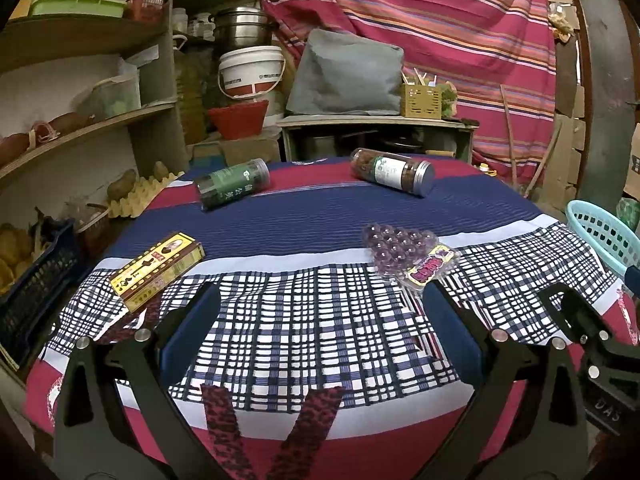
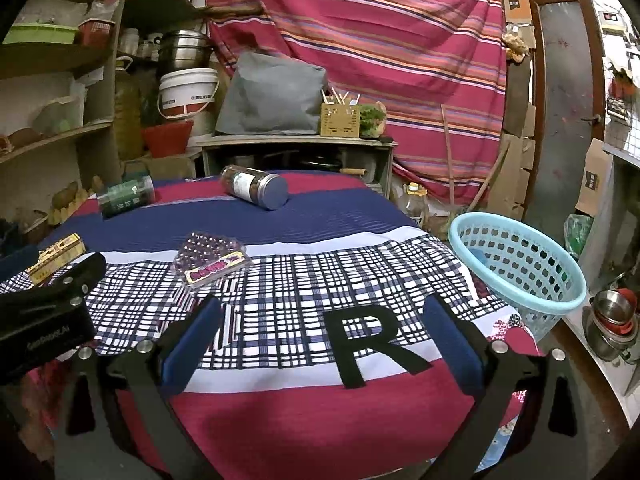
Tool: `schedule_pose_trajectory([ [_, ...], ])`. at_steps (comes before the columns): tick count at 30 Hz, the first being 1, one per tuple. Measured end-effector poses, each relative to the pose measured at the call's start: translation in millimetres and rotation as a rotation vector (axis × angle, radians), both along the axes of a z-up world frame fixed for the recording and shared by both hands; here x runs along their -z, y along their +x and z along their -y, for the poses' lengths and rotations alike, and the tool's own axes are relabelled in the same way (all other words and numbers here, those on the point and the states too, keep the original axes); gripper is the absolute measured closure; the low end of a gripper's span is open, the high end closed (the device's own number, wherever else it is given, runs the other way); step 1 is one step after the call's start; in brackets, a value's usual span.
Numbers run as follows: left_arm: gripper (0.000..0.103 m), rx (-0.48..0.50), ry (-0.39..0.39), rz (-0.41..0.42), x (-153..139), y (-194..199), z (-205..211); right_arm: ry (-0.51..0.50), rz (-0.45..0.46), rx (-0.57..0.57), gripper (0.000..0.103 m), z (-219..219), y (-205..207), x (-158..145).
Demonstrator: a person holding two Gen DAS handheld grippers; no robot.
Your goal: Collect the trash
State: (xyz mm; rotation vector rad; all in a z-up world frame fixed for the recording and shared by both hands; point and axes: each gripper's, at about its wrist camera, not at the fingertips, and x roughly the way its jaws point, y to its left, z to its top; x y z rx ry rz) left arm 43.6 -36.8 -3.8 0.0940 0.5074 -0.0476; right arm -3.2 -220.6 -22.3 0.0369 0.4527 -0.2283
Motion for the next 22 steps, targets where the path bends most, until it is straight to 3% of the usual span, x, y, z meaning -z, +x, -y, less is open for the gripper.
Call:
schedule_pose_trajectory([
  [22, 0.005, -0.022, 0.000, 0.007, -3.7, -3.2, 3.5, 0.011, -0.001, 0.001, 0.005, 1.6, -1.1, -1.4],
])
